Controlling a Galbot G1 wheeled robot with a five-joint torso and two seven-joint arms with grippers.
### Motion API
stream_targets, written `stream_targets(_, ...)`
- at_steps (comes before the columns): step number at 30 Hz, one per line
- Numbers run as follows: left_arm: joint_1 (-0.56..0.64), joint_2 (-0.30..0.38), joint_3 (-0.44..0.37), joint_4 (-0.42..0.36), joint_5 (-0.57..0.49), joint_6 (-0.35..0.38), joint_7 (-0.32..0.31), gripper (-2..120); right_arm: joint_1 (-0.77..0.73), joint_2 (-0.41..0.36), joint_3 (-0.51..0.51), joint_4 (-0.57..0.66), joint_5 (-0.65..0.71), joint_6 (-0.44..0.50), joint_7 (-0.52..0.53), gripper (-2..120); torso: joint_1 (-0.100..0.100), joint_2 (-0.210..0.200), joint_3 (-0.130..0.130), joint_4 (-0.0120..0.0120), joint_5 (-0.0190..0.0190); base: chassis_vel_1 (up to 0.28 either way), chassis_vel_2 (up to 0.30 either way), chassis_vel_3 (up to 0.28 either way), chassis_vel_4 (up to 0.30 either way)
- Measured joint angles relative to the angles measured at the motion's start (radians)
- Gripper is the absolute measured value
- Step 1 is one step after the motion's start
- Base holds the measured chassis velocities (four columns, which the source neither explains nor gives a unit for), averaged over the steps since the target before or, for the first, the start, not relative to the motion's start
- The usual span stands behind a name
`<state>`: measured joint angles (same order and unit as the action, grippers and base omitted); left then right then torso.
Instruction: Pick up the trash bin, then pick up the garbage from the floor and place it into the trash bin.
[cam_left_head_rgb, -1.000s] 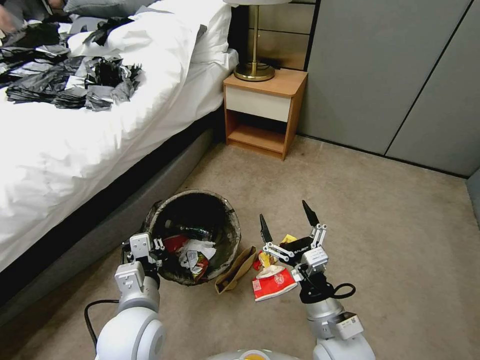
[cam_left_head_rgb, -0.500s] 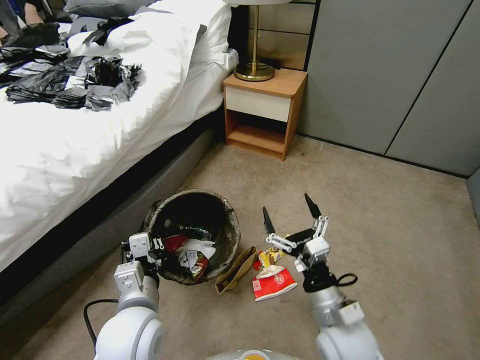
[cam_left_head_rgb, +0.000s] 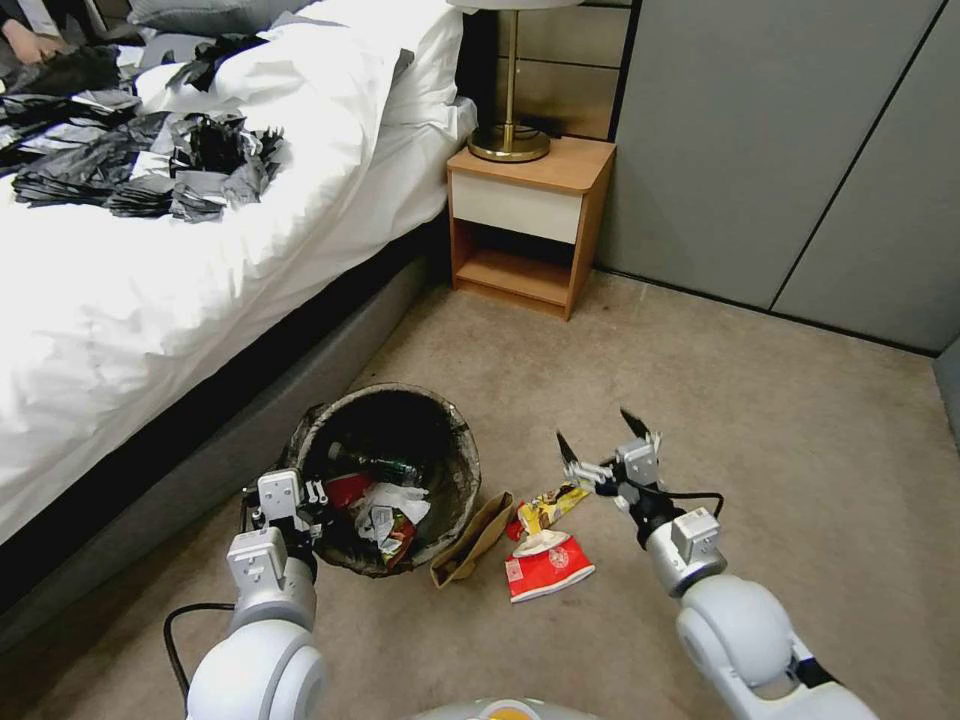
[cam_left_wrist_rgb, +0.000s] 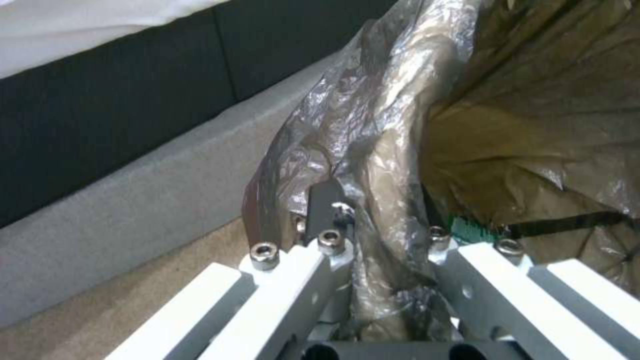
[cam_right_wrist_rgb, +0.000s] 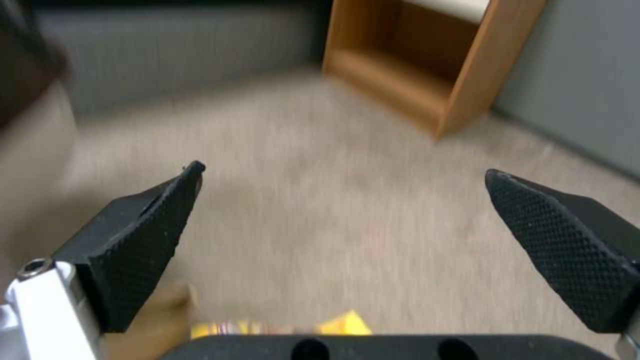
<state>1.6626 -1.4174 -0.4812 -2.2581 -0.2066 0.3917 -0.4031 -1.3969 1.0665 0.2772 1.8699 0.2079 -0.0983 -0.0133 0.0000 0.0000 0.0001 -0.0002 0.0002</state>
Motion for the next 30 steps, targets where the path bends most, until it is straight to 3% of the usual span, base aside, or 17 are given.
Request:
stream_targets(7,0.001,0.002,0.003,-0.001,0.003,-0.002,0.0,1,0.054,-0.051,-0.02,-0.199,0.018,-0.013,-0.163,100,0.0,0.0,0.0,0.0003,0.0001,0.0,0.0,0.0,0.0)
stream_targets(10,0.002,0.001,0.004,-0.001,0.005,-0.003,0.0,1,0.078,-0.056,-0.02,-0.338,-0.031,0.079,-0.311,100,0.0,0.0,0.0,0.0001,0.0,0.0,0.0,0.0,0.0)
stream_targets(16,0.003,-0.004,0.007,0.0,0.012,-0.005,0.0,1,0.137,-0.019,-0.018,-0.511,-0.077,0.229,-0.478,100,0.0,0.0,0.0,0.0003,-0.0002,0.0,0.0,0.0,0.0)
stream_targets(30,0.009,-0.006,0.008,0.006,0.024,-0.007,0.001,1,0.305,0.178,-0.034,-0.849,-0.149,0.32,-0.554,100,0.0,0.0,0.0,0.0002,-0.0003,0.0,0.0,0.0,0.0)
